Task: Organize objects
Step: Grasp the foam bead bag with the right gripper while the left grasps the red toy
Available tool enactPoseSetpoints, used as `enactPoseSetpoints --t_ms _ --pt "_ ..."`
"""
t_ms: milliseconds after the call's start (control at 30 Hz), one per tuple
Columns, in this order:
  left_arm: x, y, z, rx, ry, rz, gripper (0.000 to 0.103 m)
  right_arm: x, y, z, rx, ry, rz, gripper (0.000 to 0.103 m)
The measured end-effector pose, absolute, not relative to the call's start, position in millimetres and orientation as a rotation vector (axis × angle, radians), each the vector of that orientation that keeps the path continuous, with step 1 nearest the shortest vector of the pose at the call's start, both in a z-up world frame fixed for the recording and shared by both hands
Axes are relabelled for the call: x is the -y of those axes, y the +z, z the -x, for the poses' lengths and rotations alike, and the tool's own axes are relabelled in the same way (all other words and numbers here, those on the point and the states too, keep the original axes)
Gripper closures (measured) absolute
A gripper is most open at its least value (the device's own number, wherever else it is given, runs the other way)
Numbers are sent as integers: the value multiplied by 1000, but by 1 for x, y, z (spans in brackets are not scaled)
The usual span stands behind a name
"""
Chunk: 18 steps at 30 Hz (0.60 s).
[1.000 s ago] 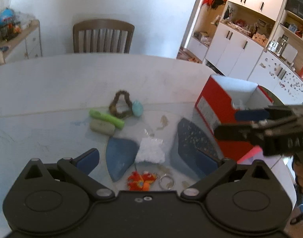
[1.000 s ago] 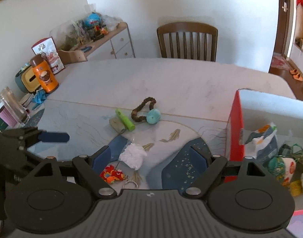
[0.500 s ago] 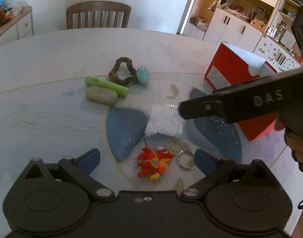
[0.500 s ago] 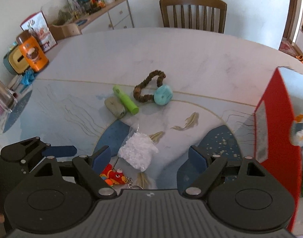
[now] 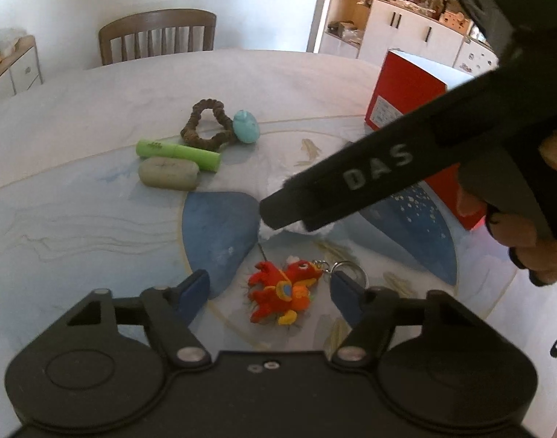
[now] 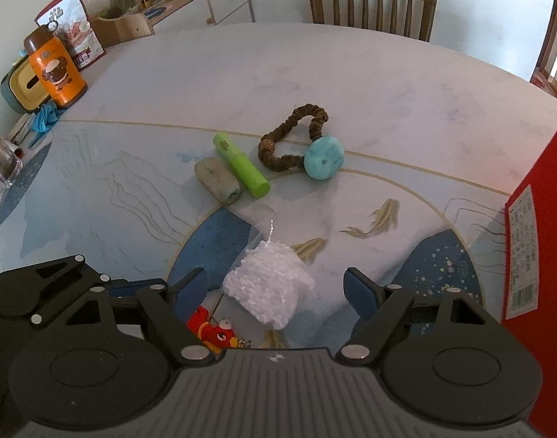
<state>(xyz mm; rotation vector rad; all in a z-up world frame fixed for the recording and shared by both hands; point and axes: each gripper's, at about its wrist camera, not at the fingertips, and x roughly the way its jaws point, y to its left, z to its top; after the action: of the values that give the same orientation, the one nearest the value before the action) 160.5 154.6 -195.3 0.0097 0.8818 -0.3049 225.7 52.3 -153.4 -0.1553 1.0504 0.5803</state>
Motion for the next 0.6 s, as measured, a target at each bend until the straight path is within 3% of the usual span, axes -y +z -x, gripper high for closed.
enactPoseSetpoints --t_ms 200,433,600 --pt "-153 -196 -157 -868 -322 -47 44 -61 -159 -228 -1062 593 175 32" --pt "-149 -196 -157 -861 -338 -92 65 -65 -166 -227 -1077 596 191 45" --pt "-149 -196 -160 -866 -338 -82 65 -66 -167 -226 -1075 591 195 54"
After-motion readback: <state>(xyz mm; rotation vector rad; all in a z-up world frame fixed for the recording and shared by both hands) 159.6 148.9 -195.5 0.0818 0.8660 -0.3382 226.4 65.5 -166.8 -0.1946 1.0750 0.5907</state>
